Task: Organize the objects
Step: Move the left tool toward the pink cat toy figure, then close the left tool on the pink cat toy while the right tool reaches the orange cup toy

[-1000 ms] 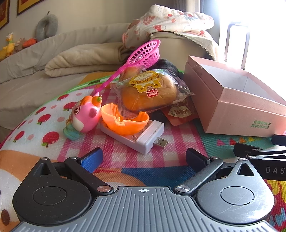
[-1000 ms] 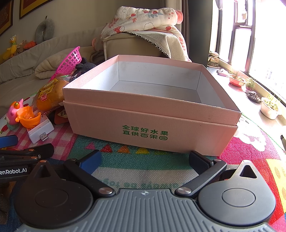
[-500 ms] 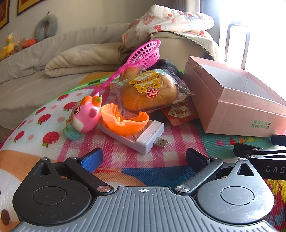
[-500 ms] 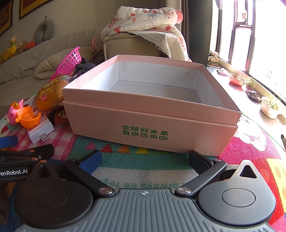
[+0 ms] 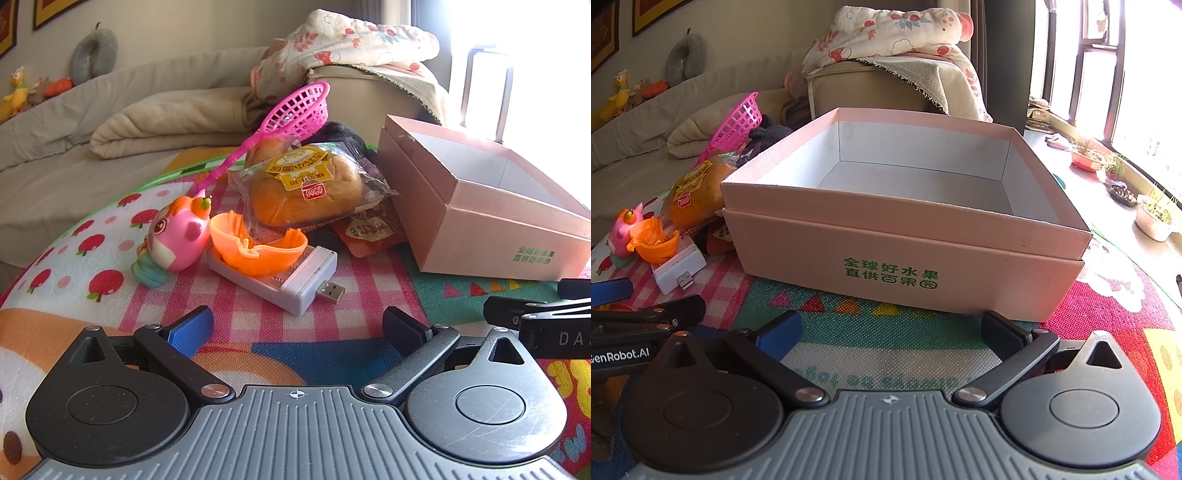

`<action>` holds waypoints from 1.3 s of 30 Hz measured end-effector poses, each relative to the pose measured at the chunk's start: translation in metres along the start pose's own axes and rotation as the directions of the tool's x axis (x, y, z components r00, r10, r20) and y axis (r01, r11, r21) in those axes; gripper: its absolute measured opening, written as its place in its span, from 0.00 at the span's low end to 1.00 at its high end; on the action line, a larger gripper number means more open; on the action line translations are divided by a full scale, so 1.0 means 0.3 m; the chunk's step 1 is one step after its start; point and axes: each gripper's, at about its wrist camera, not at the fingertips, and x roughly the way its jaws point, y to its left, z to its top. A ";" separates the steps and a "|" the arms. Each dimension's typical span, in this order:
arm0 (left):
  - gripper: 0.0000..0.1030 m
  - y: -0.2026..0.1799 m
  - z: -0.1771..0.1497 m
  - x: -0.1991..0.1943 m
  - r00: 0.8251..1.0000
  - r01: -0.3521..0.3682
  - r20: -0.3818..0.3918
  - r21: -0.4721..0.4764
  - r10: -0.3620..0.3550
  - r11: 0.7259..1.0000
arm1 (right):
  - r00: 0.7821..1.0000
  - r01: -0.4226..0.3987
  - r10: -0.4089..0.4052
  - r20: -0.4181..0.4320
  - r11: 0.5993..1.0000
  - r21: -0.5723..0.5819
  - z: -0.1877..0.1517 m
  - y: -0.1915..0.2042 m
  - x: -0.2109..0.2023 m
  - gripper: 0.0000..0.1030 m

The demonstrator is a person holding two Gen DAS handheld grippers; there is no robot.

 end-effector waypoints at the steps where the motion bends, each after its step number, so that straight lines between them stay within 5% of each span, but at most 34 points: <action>1: 0.98 -0.008 -0.001 -0.010 1.000 0.006 -0.004 0.006 -0.006 1.000 | 1.000 -0.004 0.004 -0.010 1.000 0.008 0.001 -0.003 -0.005 1.00; 9: 0.98 0.008 -0.047 -0.085 0.998 0.064 -0.025 0.036 -0.063 0.997 | 0.999 -0.009 0.007 -0.052 0.999 -0.048 -0.034 0.005 -0.053 1.00; 21: 0.98 0.214 0.102 -0.116 0.995 0.085 0.060 -0.200 -0.074 0.976 | 0.996 0.000 -0.004 -0.084 0.999 -0.043 -0.012 0.008 -0.036 1.00; 25: 0.98 0.275 0.159 -0.032 0.998 0.023 0.056 -0.157 -0.014 0.987 | 0.998 -0.016 0.012 -0.059 0.998 -0.067 -0.026 0.003 -0.045 1.00; 30: 0.98 0.316 0.159 0.019 0.999 0.053 0.004 -0.087 -0.052 0.995 | 0.997 -0.063 0.059 -0.051 0.994 -0.087 -0.032 -0.007 -0.056 1.00; 33: 0.98 0.320 0.148 0.025 0.991 0.131 0.019 -0.040 -0.130 0.991 | 0.991 -0.128 0.124 -0.041 0.984 -0.126 -0.040 0.008 -0.075 1.00; 39: 0.98 0.283 0.108 -0.022 0.937 0.348 0.009 0.082 -0.350 0.934 | 0.981 -0.169 0.188 0.047 0.948 -0.269 -0.046 0.086 -0.172 1.00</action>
